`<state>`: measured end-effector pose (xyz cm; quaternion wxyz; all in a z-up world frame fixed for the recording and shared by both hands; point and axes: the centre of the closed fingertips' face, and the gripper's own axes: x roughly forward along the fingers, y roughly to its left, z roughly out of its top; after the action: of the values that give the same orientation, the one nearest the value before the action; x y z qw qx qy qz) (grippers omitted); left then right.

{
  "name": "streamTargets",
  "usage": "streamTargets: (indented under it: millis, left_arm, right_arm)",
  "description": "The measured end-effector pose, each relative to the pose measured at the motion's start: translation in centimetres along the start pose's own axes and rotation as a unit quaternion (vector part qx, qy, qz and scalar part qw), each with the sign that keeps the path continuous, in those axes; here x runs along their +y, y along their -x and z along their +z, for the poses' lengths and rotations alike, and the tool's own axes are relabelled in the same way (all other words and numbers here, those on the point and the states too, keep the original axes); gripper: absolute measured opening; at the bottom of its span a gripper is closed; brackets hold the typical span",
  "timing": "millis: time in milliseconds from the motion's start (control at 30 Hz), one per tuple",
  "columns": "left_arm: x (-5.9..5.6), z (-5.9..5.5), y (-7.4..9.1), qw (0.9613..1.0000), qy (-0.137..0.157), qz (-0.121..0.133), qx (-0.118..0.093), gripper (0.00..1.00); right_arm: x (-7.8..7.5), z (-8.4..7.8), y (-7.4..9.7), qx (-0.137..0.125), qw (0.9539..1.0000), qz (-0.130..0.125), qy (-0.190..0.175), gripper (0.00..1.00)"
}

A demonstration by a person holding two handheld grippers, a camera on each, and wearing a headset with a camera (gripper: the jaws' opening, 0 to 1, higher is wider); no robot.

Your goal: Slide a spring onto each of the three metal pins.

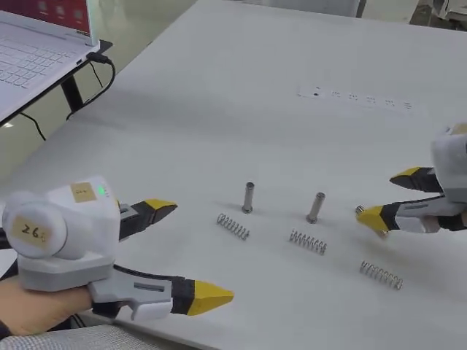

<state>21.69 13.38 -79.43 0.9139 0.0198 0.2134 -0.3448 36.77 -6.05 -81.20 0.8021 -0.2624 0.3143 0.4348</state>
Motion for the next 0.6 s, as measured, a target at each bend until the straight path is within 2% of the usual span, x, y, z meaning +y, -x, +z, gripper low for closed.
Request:
streamTargets:
  millis: [133, 200, 600]
  left_arm:
    - [0.0, 0.0, 0.0, 1.0000, -0.002, -0.001, 0.000, 0.89]
    - [-0.1, 0.1, 0.0, 1.0000, 0.000, -0.002, -0.002, 0.89]
    - [-0.1, 0.3, 0.0, 1.0000, 0.003, -0.002, -0.008, 0.87]
  right_arm:
    - [-0.3, -0.4, -0.7, 0.019, 0.9998, -0.008, 0.000, 0.50]
    - [-0.1, -0.8, -0.9, 0.033, 0.9993, -0.002, -0.014, 0.45]
    - [0.1, -1.8, -1.9, 0.069, 0.9972, 0.000, -0.027, 0.32]
